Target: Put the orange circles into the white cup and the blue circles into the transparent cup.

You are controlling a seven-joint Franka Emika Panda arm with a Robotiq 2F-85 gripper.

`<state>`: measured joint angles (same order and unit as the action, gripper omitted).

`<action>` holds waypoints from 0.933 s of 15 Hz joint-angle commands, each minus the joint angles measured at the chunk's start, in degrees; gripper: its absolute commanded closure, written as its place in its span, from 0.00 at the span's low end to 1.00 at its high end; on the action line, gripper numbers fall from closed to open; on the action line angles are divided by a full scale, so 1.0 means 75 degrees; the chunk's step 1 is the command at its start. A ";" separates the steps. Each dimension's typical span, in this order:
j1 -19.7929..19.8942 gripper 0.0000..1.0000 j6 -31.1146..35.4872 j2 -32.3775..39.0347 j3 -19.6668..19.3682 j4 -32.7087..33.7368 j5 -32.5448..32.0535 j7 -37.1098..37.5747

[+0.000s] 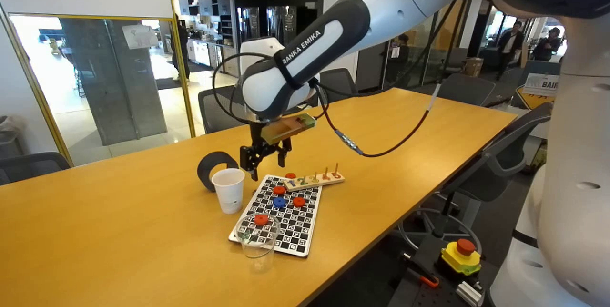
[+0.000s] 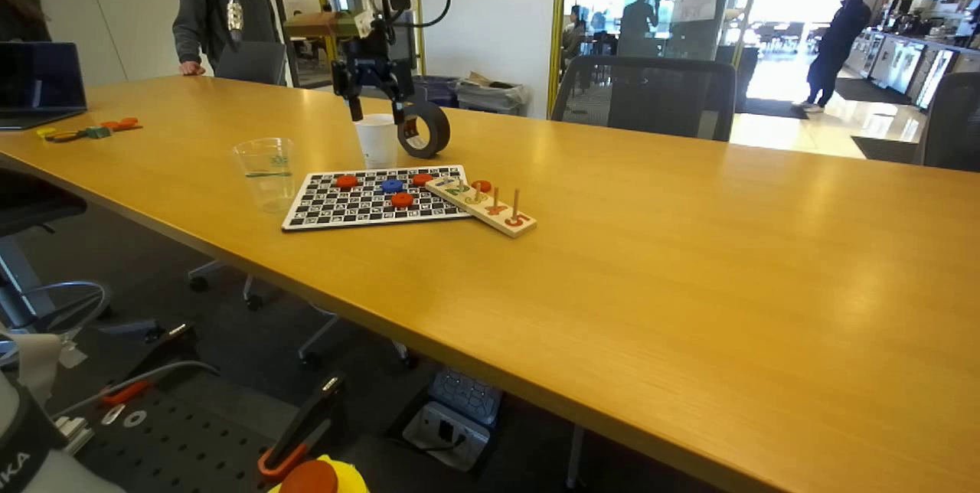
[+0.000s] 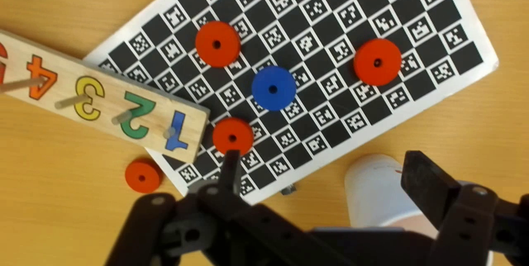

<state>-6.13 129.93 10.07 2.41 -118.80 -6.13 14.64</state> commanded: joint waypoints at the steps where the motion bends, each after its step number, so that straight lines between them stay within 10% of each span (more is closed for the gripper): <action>1: 0.0112 0.00 0.1109 -0.0603 -0.0128 -0.1330 -0.0153 0.0237; 14: 0.0466 0.00 0.2951 0.0575 -0.0153 -0.1564 0.0940 -0.0467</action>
<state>-3.22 150.06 13.17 0.42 -131.55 -2.10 13.87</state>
